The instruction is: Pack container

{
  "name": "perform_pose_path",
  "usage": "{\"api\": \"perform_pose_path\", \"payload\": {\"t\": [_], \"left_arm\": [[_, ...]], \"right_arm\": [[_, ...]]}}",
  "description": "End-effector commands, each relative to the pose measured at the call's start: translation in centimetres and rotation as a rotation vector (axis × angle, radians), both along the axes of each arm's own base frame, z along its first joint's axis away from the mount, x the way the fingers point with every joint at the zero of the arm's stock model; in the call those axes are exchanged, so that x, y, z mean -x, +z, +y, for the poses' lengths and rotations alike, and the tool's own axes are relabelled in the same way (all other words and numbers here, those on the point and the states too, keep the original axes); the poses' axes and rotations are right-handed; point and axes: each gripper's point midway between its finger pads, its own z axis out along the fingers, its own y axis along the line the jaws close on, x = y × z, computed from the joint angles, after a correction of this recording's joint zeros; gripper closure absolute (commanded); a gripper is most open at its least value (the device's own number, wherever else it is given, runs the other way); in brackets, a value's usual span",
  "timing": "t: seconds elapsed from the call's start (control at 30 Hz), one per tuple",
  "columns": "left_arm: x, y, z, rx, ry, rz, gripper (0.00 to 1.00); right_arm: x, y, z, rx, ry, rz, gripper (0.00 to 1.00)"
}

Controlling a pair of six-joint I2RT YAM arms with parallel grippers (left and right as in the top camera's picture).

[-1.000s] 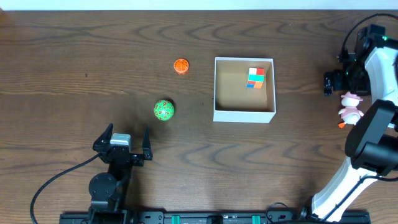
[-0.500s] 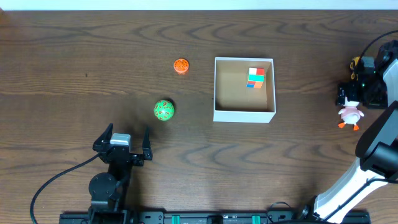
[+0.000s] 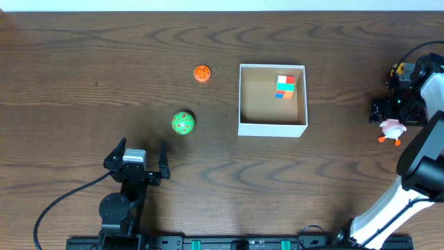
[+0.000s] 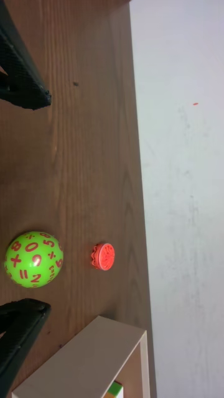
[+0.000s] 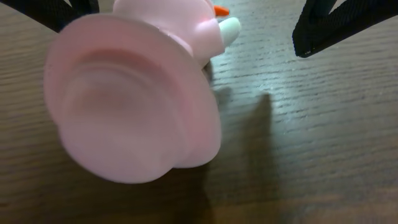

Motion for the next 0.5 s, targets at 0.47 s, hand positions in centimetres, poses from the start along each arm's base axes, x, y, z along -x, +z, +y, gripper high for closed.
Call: {"api": "perform_pose_path", "payload": {"t": [0.47], "left_arm": [[0.07,-1.51,-0.01,0.007,-0.002,0.045,0.02]], "right_arm": [[-0.02,-0.3,-1.93,0.08,0.002,0.003,0.01]]}}
